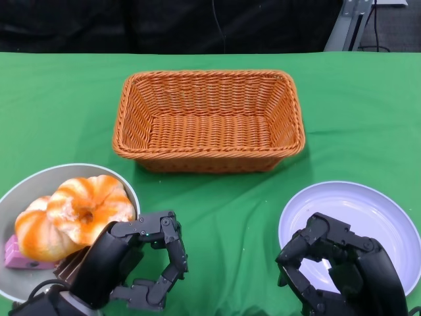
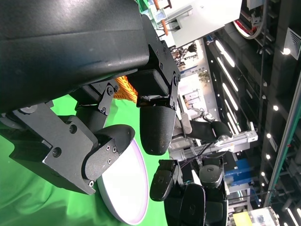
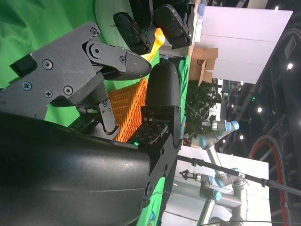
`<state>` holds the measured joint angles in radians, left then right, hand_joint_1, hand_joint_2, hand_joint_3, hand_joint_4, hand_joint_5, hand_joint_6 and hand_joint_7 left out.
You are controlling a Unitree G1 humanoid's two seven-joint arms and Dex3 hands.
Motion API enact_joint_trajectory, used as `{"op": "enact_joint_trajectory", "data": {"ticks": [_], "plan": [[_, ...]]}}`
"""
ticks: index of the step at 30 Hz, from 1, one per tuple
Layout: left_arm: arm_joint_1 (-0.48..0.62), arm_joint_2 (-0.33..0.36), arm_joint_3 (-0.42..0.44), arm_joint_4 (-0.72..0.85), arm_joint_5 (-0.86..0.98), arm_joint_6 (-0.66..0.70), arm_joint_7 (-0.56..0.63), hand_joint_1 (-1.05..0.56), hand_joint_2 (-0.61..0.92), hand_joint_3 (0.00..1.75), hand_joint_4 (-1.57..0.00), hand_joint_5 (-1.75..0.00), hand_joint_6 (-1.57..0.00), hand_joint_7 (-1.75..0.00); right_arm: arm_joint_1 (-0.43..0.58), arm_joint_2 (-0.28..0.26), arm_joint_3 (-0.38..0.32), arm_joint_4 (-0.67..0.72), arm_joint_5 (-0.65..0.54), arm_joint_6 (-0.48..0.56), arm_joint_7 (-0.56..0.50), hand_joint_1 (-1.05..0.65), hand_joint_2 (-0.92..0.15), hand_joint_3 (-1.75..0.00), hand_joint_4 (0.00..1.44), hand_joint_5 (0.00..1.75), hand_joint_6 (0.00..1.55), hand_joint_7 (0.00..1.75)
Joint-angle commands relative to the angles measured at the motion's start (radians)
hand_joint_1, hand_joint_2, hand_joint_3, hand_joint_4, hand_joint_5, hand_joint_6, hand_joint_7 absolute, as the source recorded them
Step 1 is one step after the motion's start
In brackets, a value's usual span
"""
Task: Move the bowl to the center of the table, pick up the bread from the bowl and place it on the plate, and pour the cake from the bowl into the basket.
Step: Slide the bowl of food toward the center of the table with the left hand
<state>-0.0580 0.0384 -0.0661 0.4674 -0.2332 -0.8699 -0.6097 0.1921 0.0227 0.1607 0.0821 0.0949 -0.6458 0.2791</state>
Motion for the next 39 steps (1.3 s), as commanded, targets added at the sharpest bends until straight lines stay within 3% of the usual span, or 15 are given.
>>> {"op": "enact_joint_trajectory", "data": {"ticks": [1,15,21,24,25,26,29,31,32,39], "plan": [[-0.003,0.011,0.009,0.014,-0.008,-0.010,0.001,-0.02,0.53,1.23,-0.76,-1.75,-0.78,-1.50,-0.002,-0.010,-0.005,0.004,0.013,-0.001,0.004,-0.18,-0.56,-0.84,0.78,1.53,0.70,1.27],[-0.009,-0.002,0.008,0.017,-0.041,-0.024,-0.011,-0.01,0.57,1.13,-0.79,-1.64,-0.80,-1.39,-0.012,-0.013,-0.008,0.037,0.006,-0.017,0.009,-0.20,-0.61,-0.74,0.78,1.50,0.72,1.23],[-0.014,0.003,0.032,-0.047,-0.035,-0.011,0.033,-0.03,0.54,1.17,-0.78,-1.56,-0.77,-1.35,-0.016,-0.010,-0.010,0.046,0.004,-0.008,0.007,-0.15,-0.60,-0.77,0.78,1.51,0.72,1.25],[-0.021,0.000,0.051,-0.083,-0.020,-0.010,0.068,-0.05,0.58,1.12,-0.79,-1.46,-0.81,-1.20,-0.023,-0.013,-0.014,0.059,0.005,-0.015,0.010,-0.15,-0.59,-0.79,0.77,1.50,0.71,1.25],[-0.024,-0.001,0.060,-0.100,-0.014,-0.009,0.087,-0.13,0.59,1.02,-0.79,-1.31,-0.82,-1.04,-0.026,-0.012,-0.015,0.067,0.012,-0.018,0.014,-0.16,-0.61,-0.76,0.77,1.51,0.71,1.23],[-0.030,-0.001,0.071,-0.114,-0.006,-0.013,0.107,-0.21,0.65,0.85,-0.81,-1.15,-0.87,-0.82,-0.028,-0.012,-0.016,0.072,0.014,-0.020,0.015,-0.17,-0.63,-0.73,0.77,1.51,0.71,1.22],[-0.044,0.008,0.089,-0.144,0.004,-0.016,0.136,-0.33,0.86,0.39,-0.87,-0.82,-0.97,-0.37,-0.028,-0.009,-0.019,0.076,0.006,-0.025,0.009,-0.16,-0.64,-0.70,0.77,1.50,0.72,1.21],[-0.048,0.018,0.095,-0.168,-0.013,0.002,0.139,-0.35,0.90,0.29,-0.87,-0.76,-0.99,-0.29,-0.029,-0.010,-0.020,0.076,0.006,-0.023,0.012,-0.16,-0.64,-0.71,0.77,1.50,0.72,1.21],[-0.054,0.026,0.104,-0.180,-0.024,0.008,0.142,-0.39,0.91,0.23,-0.84,-0.62,-0.95,-0.19,-0.029,-0.013,-0.019,0.074,0.008,-0.018,0.015,-0.15,-0.64,-0.71,0.76,1.50,0.71,1.22],[-0.085,0.081,0.167,-0.222,-0.061,0.073,0.159,-0.50,0.92,0.21,-0.79,-0.25,-0.84,-0.01,-0.020,-0.009,-0.021,0.062,-0.003,-0.012,0.010,-0.15,-0.63,-0.73,0.76,1.51,0.71,1.22]]}}
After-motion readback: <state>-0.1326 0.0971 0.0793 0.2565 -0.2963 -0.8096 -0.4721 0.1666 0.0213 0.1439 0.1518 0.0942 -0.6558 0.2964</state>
